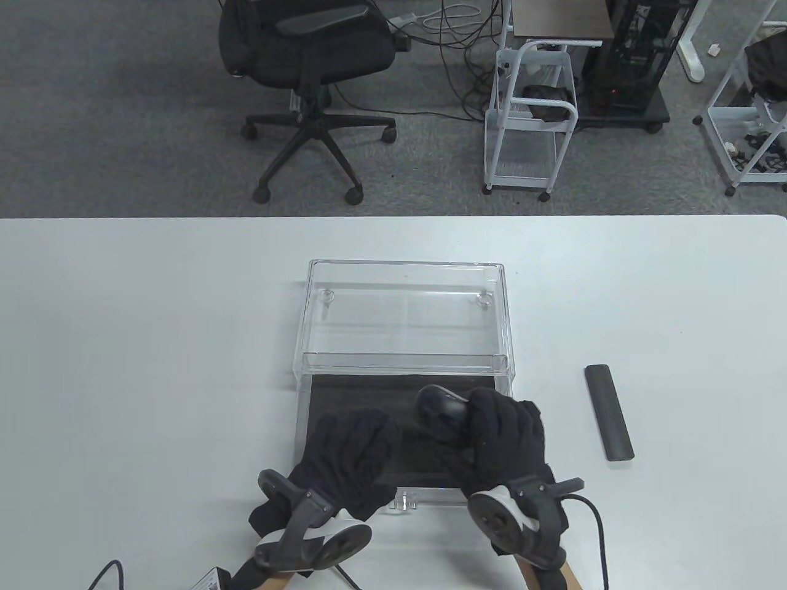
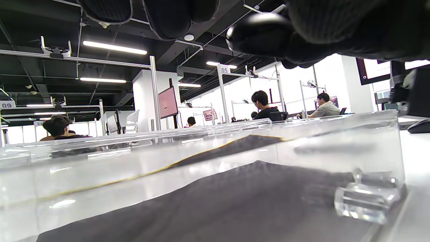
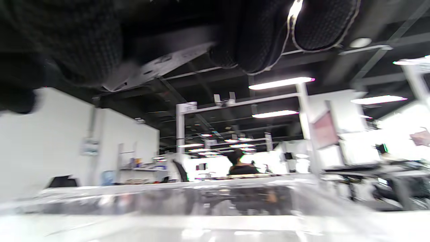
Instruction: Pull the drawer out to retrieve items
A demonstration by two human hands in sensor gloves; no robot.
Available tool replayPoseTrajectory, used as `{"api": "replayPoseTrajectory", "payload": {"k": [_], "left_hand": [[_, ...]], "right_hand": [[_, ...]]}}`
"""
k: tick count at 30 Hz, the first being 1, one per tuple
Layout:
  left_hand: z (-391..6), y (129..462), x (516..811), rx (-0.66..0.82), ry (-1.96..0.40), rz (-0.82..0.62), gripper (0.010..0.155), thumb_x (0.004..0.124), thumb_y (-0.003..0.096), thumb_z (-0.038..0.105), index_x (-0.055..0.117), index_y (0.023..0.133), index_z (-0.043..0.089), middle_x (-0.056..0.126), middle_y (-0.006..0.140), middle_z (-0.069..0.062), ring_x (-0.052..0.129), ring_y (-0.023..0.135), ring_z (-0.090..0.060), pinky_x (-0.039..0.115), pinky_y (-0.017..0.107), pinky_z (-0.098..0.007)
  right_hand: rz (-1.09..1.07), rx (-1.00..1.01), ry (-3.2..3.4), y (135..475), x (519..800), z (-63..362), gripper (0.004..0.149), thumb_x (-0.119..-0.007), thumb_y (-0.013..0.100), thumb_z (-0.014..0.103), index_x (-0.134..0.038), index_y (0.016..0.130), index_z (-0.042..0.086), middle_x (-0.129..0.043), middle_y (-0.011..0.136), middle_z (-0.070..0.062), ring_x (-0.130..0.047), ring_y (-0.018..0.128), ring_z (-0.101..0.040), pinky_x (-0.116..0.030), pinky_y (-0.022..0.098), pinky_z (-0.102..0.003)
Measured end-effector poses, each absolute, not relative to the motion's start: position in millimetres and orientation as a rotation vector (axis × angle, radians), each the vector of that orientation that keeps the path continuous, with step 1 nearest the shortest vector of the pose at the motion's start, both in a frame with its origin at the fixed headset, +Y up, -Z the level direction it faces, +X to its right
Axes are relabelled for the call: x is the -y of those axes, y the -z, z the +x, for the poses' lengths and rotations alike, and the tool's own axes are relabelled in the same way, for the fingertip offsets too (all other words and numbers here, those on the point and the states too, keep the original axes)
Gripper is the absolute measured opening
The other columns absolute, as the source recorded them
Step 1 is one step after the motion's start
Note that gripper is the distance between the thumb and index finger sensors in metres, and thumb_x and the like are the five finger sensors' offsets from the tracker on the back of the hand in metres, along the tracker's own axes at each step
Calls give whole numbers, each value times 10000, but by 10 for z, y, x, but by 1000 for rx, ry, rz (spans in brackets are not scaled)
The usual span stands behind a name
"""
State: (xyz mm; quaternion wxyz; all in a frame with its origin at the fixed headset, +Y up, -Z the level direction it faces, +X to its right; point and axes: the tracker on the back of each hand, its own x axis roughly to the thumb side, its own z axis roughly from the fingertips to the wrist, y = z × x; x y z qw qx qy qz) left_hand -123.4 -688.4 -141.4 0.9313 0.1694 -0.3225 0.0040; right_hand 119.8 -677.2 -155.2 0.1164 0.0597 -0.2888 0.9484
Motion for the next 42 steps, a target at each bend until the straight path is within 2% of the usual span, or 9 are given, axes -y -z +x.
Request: {"api": "replayPoseTrajectory", "payload": {"k": [6,8,9,10,12,17,25,38,42], "left_hand": [[-1246,1430,6894,657,-33,318,965,706,470,603,162,1165,215,374,1243,-157,555,1120,-412,513,772,-704],[-1246,1433,6893,659,-36,311,963,706,470,602,166,1166,212,378,1242,-160,556,1119,-414,515,771,-704],[-1246,1434,6891,659,-34,307,964,705,471,603,161,1166,214,375,1243,-159,553,1121,-412,514,771,-704],[-1247,1434,6890,659,-34,306,964,705,470,603,162,1166,214,375,1242,-160,554,1121,-414,514,770,-705],[-1250,1437,6890,658,-37,300,960,702,472,604,165,1166,215,379,1242,-157,555,1121,-413,517,771,-703],[-1259,1445,6898,655,-40,279,962,702,472,604,162,1166,214,383,1243,-156,557,1121,-414,516,769,-705],[-1253,1456,6911,655,-43,244,962,698,473,606,152,1164,217,389,1244,-154,561,1121,-413,518,769,-705],[-1245,1456,6924,658,-46,224,962,696,476,605,145,1163,216,396,1244,-152,555,1125,-414,519,770,-704],[-1263,1458,6922,652,-62,234,967,698,475,602,141,1161,208,406,1243,-152,563,1123,-412,522,769,-704]], "right_hand": [[-268,530,-2686,1820,6926,1822,977,-834,464,627,-444,1132,30,-629,1059,-190,-733,905,-423,-605,710,-677],[-369,465,-2733,1875,6996,1944,975,-829,462,638,-457,1127,30,-644,1050,-190,-754,891,-417,-627,697,-669],[-432,549,-2722,1908,7053,2009,974,-853,419,628,-519,1102,19,-699,1012,-200,-798,847,-427,-661,663,-672],[-456,528,-2726,1951,7091,2055,974,-868,417,611,-531,1095,-1,-705,1002,-221,-797,834,-447,-656,650,-685],[-542,384,-2739,2005,7206,2169,974,-860,421,619,-521,1099,7,-698,1008,-213,-794,842,-438,-656,656,-678],[-614,229,-2788,2091,7419,2269,970,-864,420,615,-533,1098,4,-706,1005,-220,-797,838,-444,-657,654,-679],[-673,41,-2863,2161,7561,2227,962,-862,425,613,-555,1093,-7,-729,992,-233,-812,821,-450,-677,643,-665],[-750,-214,-2923,2212,7667,2178,963,-836,438,623,-526,1103,-1,-689,996,-242,-783,785,-440,-698,615,-629],[-752,-222,-2921,2203,7685,2181,953,-817,445,629,-517,1105,11,-666,1003,-237,-771,780,-433,-696,613,-623]]}}
